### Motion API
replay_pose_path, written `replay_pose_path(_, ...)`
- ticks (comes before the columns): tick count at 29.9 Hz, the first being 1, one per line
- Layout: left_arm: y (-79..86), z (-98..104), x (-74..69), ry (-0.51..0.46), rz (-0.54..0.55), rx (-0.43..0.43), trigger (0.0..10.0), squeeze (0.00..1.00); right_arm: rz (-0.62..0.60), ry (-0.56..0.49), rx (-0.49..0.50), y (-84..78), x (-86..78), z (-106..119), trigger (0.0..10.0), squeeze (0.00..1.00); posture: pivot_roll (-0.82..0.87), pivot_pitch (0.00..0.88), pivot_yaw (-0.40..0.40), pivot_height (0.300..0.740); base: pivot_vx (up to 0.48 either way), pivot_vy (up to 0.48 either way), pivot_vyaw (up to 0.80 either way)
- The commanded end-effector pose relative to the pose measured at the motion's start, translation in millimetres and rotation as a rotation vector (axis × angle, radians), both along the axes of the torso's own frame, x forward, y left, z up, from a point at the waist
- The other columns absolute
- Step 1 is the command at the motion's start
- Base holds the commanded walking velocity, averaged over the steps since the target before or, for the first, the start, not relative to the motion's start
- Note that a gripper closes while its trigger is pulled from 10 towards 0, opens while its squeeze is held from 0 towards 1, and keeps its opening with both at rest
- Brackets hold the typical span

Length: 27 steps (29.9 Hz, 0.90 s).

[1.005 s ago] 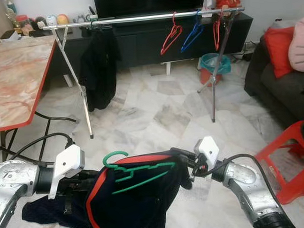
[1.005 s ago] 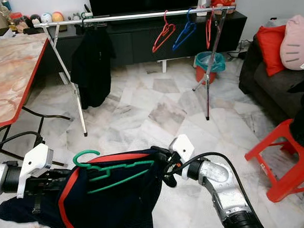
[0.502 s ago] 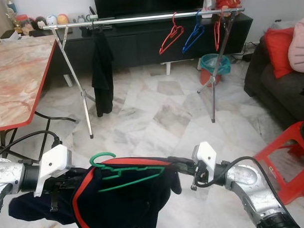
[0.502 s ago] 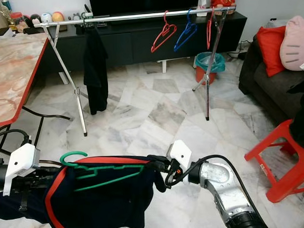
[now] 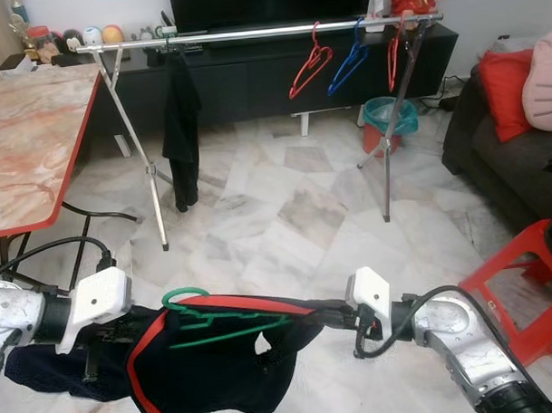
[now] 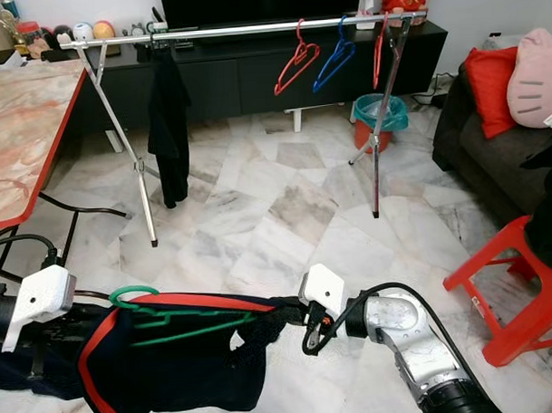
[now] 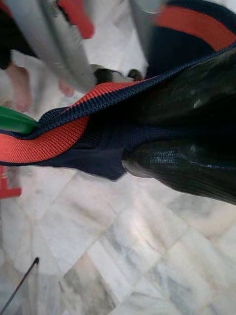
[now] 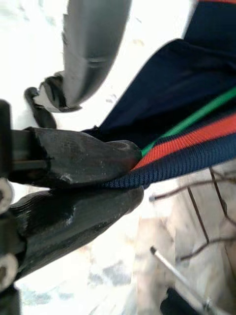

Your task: Hang hanger

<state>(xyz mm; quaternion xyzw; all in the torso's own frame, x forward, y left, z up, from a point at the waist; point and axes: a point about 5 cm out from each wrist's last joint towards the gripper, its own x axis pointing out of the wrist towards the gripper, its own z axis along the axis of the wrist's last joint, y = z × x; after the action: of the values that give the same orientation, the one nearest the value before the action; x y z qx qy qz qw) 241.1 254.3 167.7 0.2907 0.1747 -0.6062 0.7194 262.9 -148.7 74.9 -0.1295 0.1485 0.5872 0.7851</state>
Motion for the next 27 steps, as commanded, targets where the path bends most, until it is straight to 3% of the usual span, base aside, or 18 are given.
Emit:
replay_pose_path(1, 27.3, 15.0, 3.6, -0.027, 0.072, 0.115, 10.0, 0.0, -0.087, 0.081, -0.129, -35.0, -5.6, -13.8, 0.0, 0.0, -0.04, 0.04, 0.018, 0.74, 0.0, 0.0, 0.0)
replay_pose_path(4, 28.4, 18.8, 6.5, -0.016, 0.065, 0.111, 10.0, 0.0, -0.063, 0.109, -0.19, -39.1, -9.0, -19.5, 0.0, 0.0, -0.04, 0.047, 0.016, 0.74, 0.0, 0.0, 0.0)
replay_pose_path(7, 19.7, 24.1, 4.7, 0.026, 0.007, 0.007, 10.0, 0.0, -0.007, 0.153, -0.32, -48.0, -17.6, -33.5, 0.0, 0.0, -0.03, 0.048, 0.012, 0.74, 0.0, 0.0, 0.0)
replay_pose_path(14, 14.4, 29.1, 2.1, 0.06, -0.071, -0.03, 10.0, 0.0, 0.033, 0.17, -0.346, -49.8, -19.9, -33.7, 0.0, 0.0, -0.04, 0.042, 0.013, 0.74, 0.0, 0.0, 0.0)
replay_pose_path(18, 5.5, 34.1, 4.3, 0.069, -0.111, -0.118, 10.0, 0.0, 0.048, 0.163, -0.357, -50.4, -20.3, -34.8, 0.0, 0.0, -0.04, 0.035, 0.012, 0.74, 0.0, 0.0, 0.0)
replay_pose_path(19, -3.5, 33.6, 2.6, 0.077, -0.139, -0.169, 10.0, 0.0, 0.032, 0.162, -0.365, -50.3, -19.2, -36.6, 0.0, 0.0, -0.04, 0.033, 0.01, 0.74, 0.0, 0.0, 0.0)
replay_pose_path(23, -7.0, 25.4, -2.9, 0.119, -0.176, -0.122, 10.0, 0.0, 0.042, 0.174, -0.403, -54.7, -21.4, -38.8, 0.0, 0.0, -0.04, 0.033, 0.008, 0.74, 0.0, 0.0, 0.0)
replay_pose_path(25, -9.1, 15.9, -9.5, 0.16, -0.225, -0.042, 10.0, 0.0, 0.057, 0.17, -0.475, -63.8, -22.7, -41.3, 0.0, 0.0, -0.04, 0.031, 0.006, 0.74, 0.0, 0.0, 0.0)
replay_pose_path(27, -17.2, 11.5, -15.6, 0.192, -0.283, -0.032, 10.0, 0.0, 0.056, 0.172, -0.531, -71.9, -21.4, -43.2, 0.0, 0.0, -0.04, 0.024, 0.006, 0.74, 0.0, 0.0, 0.0)
